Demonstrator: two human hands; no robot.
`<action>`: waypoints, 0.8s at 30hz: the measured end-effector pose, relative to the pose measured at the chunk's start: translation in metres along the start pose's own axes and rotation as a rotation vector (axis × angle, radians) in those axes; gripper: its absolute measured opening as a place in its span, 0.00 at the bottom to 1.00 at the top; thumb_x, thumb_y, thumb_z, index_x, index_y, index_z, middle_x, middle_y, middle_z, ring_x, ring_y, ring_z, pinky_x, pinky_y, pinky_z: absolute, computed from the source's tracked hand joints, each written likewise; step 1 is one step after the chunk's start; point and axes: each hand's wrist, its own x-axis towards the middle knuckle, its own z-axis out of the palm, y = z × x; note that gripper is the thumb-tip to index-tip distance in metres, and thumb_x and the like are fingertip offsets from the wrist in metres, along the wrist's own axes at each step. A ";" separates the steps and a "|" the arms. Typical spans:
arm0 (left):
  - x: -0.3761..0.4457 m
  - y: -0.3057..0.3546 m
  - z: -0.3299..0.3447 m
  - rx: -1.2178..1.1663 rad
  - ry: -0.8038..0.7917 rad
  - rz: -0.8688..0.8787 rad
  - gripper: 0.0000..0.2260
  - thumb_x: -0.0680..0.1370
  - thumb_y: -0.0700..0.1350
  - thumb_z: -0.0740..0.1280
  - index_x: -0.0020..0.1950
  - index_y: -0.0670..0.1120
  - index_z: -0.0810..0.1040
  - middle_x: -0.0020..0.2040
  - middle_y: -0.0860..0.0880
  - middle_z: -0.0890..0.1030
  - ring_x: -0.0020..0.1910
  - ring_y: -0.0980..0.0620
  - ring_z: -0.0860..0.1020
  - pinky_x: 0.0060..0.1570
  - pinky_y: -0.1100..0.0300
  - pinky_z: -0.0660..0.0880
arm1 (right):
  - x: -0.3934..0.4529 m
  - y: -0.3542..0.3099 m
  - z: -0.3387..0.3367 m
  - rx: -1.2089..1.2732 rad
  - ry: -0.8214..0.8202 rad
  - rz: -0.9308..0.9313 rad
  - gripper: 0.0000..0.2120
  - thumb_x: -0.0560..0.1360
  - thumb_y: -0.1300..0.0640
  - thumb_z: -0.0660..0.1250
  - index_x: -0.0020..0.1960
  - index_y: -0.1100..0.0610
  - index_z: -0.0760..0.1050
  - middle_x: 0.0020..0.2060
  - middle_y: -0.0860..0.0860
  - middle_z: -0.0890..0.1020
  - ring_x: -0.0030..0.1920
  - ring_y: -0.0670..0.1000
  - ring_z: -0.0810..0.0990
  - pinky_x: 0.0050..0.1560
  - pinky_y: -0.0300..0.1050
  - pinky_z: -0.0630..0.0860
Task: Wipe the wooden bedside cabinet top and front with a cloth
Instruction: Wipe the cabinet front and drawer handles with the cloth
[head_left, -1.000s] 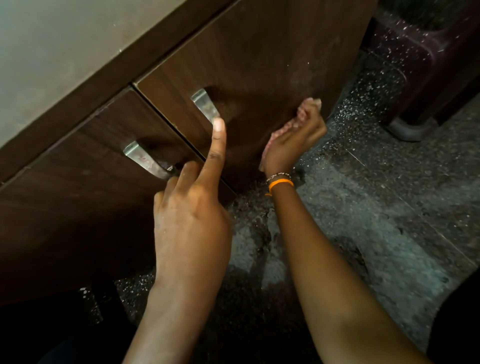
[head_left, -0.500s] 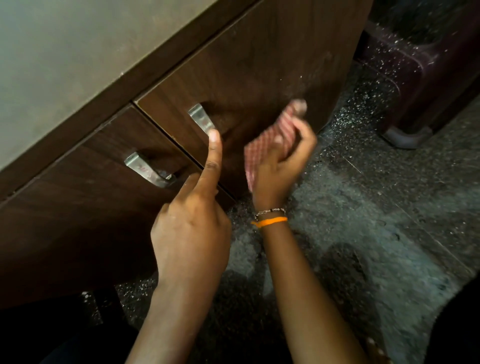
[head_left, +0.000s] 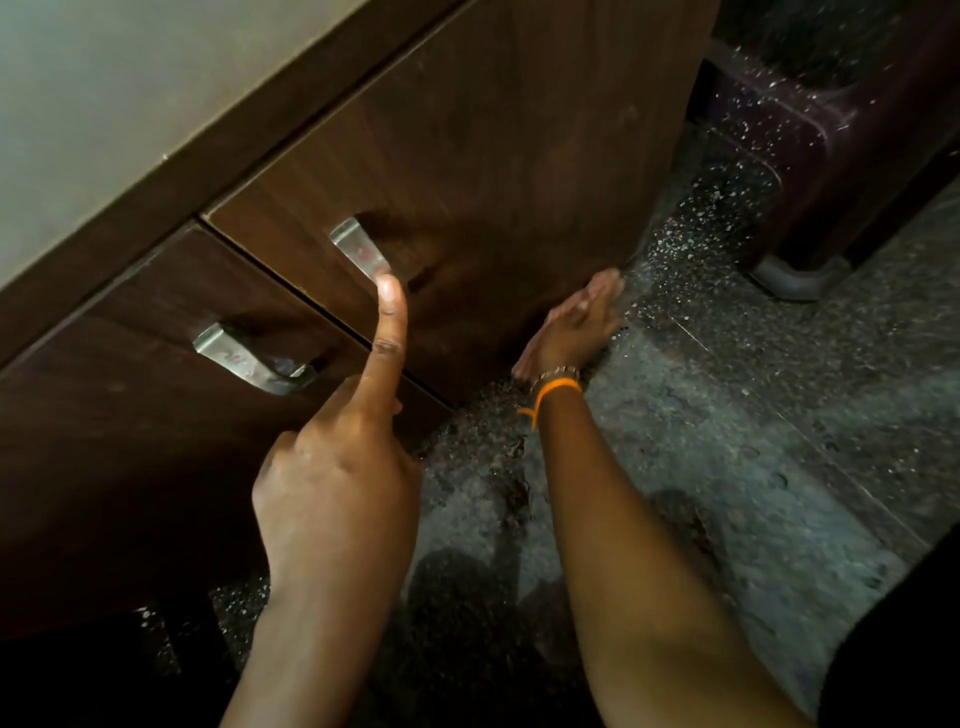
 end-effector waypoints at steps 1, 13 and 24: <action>0.000 0.000 0.001 0.003 0.008 -0.007 0.39 0.71 0.37 0.56 0.72 0.66 0.43 0.41 0.52 0.82 0.30 0.42 0.77 0.29 0.56 0.71 | -0.010 0.012 -0.006 -0.007 -0.060 0.078 0.20 0.80 0.66 0.53 0.71 0.66 0.63 0.66 0.64 0.69 0.65 0.56 0.72 0.67 0.33 0.66; -0.002 0.004 0.000 -0.047 -0.071 -0.053 0.42 0.74 0.38 0.60 0.70 0.68 0.36 0.46 0.58 0.79 0.43 0.44 0.79 0.37 0.58 0.63 | -0.082 -0.109 0.003 -0.097 -0.368 -0.872 0.21 0.77 0.62 0.54 0.68 0.69 0.65 0.66 0.65 0.68 0.69 0.55 0.66 0.72 0.47 0.60; 0.002 0.003 0.000 -0.056 -0.074 -0.026 0.43 0.71 0.37 0.60 0.70 0.69 0.38 0.40 0.61 0.75 0.35 0.47 0.78 0.32 0.57 0.70 | 0.024 -0.087 0.030 -0.295 -0.041 -0.562 0.30 0.79 0.46 0.45 0.75 0.61 0.56 0.75 0.60 0.57 0.75 0.55 0.57 0.73 0.44 0.50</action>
